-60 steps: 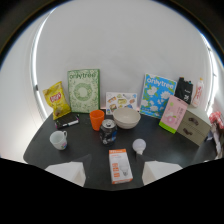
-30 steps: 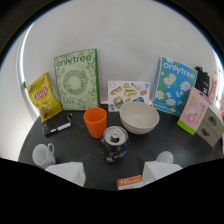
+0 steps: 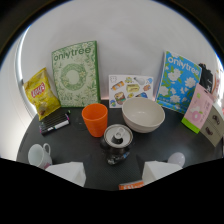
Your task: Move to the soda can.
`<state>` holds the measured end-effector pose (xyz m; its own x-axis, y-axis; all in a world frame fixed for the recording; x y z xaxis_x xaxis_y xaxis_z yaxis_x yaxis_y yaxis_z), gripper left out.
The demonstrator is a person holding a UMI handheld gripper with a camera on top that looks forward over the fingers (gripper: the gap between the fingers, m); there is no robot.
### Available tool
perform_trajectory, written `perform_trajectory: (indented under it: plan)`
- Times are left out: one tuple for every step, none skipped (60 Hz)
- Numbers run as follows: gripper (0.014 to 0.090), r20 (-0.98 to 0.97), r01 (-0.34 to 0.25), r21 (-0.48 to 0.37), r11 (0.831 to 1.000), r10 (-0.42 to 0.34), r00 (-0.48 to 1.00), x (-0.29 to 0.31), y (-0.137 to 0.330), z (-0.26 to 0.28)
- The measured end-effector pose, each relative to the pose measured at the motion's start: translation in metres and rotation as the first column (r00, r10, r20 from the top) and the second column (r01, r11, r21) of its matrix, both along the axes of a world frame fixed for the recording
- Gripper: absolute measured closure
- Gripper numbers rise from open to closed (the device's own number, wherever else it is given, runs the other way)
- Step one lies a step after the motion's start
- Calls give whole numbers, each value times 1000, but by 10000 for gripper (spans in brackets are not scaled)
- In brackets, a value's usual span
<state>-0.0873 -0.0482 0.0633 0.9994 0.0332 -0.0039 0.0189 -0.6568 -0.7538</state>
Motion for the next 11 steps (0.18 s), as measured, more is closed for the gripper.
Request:
perform_trajectory:
  plan:
    - [190,0,0,-1,1000,0,1000,0,0,0]
    - [190,1,-1,-2,1000,1,1000,0,0,0]
    - [190,2,-1,-2,1000,1,1000,0,0,0]
    - [191,3,-1,-2,1000,1,1000,0,0,0]
    - [189,4,-1,-2,1000,1,1000,0,-1,0]
    - [191,4,-2,-2,1000,2,1000,0,-1,0]
    - [188,4,-3,-2,1000,3,1000,-1,-1,0]
    - [189,4,-3,-1,1000,3,1000,-1,-1,0]
    - [191,4,-3,-1,1000,3,1000,-1,-1,0]
    - [188,5,-3,-1,1000,3,1000,-1,-1,0]
    - [189,5,-3,-1,1000,3,1000,-1,-1,0]
